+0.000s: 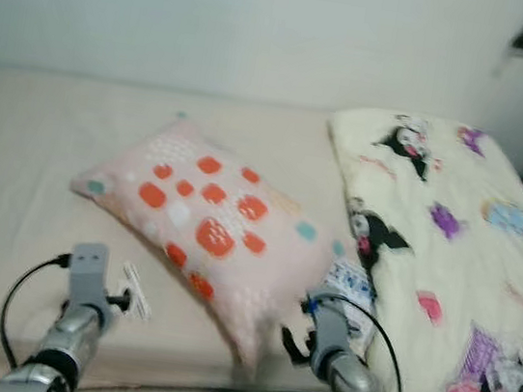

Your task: Clean up the room

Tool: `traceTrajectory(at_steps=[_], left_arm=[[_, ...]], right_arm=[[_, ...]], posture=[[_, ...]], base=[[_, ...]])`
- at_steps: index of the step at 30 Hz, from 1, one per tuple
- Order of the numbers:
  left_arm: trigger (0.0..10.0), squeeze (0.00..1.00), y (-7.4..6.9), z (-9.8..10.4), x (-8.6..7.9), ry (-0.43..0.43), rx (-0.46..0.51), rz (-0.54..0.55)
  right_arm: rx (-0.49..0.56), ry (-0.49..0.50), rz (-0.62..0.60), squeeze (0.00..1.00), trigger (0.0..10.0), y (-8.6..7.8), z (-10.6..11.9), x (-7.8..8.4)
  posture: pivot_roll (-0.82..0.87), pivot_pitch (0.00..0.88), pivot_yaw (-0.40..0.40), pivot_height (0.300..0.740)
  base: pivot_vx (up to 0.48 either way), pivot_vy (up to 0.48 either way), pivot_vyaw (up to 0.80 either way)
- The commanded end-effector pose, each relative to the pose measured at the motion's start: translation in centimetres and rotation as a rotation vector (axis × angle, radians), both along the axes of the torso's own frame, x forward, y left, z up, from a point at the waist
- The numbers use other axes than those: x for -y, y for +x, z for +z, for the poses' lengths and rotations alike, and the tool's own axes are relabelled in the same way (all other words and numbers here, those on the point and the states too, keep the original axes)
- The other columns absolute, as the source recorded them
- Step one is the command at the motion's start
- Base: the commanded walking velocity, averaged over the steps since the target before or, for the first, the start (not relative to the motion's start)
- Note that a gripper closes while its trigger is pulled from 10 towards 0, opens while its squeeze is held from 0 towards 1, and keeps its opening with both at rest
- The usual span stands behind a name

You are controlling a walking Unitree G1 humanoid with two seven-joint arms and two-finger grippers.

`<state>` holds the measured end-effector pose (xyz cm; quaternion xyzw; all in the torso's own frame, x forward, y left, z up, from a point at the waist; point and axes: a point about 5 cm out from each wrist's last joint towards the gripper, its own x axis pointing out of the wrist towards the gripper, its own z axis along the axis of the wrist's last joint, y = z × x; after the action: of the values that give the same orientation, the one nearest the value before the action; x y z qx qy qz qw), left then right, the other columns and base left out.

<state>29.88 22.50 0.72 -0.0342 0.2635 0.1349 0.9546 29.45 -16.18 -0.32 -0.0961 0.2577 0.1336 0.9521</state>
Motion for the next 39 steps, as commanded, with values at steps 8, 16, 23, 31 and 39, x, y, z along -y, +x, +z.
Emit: traceTrajectory(at_steps=[8, 16, 23, 31, 39], left_arm=[[10.0, 0.00, -1.1, -0.6, -1.2, 0.048, -0.032, 0.016], [10.0, 0.00, -2.0, -1.3, -1.9, 0.084, -0.071, 0.020], [10.0, 0.00, -3.2, -2.3, -2.1, 0.101, -0.122, 0.026], [10.0, 0.00, -3.3, -2.4, -2.2, 0.104, -0.121, 0.033], [10.0, 0.00, -3.1, -2.3, -1.8, 0.109, -0.117, 0.011]], right_arm=[[-0.013, 0.010, 0.049, 0.00, 10.0, -0.1, -0.2, -1.4], [-0.018, 0.001, 0.059, 0.00, 10.0, -0.2, -0.3, -1.3], [-0.024, -0.011, 0.060, 0.00, 10.0, -0.3, -0.4, -1.0], [-0.027, -0.013, 0.064, 0.00, 10.0, -0.3, -0.4, -1.1], [-0.023, -0.012, 0.060, 0.00, 10.0, -0.2, -0.3, -1.2]], posture=[[-0.14, 0.099, -0.060, 0.740], [-0.14, 0.101, -0.061, 0.740], [-0.14, 0.103, -0.064, 0.740], [-0.14, 0.100, -0.064, 0.740], [-0.14, 0.098, -0.059, 0.740]], base=[[0.234, 0.000, 0.00], [0.000, 0.000, 0.00], [-0.411, 0.000, 0.00], [-0.210, 0.000, 0.00], [0.000, 0.000, 0.00]])
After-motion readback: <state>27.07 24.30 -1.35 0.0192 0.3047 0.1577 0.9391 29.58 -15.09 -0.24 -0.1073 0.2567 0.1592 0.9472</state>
